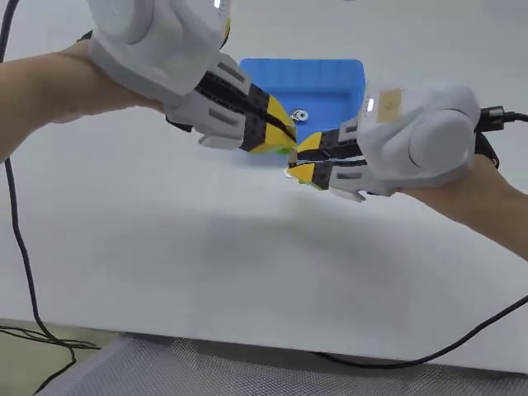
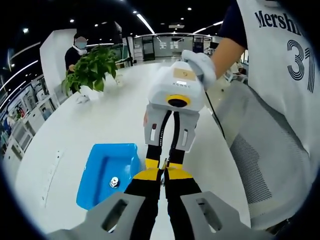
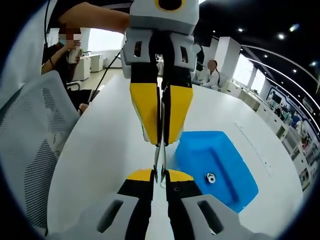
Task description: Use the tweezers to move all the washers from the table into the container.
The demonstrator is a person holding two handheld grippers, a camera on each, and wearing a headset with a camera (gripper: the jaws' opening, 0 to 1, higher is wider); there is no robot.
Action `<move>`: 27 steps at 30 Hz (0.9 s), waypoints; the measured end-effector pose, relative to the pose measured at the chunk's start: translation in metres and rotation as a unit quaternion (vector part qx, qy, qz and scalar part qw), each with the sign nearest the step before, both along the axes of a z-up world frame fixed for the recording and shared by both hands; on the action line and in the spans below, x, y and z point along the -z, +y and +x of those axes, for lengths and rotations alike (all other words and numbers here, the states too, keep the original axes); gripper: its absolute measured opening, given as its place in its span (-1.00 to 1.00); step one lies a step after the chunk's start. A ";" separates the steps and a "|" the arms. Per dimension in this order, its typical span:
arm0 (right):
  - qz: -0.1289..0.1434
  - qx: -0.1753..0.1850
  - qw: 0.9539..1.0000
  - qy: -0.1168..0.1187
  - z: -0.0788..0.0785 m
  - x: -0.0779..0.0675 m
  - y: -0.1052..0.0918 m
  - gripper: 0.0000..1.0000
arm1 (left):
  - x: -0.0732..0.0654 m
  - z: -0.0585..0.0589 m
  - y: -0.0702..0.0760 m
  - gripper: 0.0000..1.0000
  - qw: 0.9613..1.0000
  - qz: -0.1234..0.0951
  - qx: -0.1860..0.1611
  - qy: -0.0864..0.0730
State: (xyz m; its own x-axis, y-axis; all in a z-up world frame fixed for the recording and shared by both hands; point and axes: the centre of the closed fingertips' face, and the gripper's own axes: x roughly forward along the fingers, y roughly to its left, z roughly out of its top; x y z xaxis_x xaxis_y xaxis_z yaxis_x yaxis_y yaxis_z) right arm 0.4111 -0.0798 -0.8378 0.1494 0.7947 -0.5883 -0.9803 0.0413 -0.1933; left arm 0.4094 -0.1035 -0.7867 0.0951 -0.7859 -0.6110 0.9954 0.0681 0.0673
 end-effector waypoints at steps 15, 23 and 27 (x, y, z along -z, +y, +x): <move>-0.004 0.006 1.000 0.016 0.011 0.012 0.004 -0.79 | 0.010 0.009 0.005 -0.86 1.000 0.000 -0.012 0.005; -0.005 0.004 1.000 0.016 0.010 0.014 0.004 -0.79 | 0.011 0.010 0.005 -0.87 1.000 0.000 -0.012 0.005; -0.005 0.006 1.000 0.018 0.011 0.015 0.002 -0.79 | 0.012 0.010 0.004 -0.86 1.000 -0.001 -0.013 0.009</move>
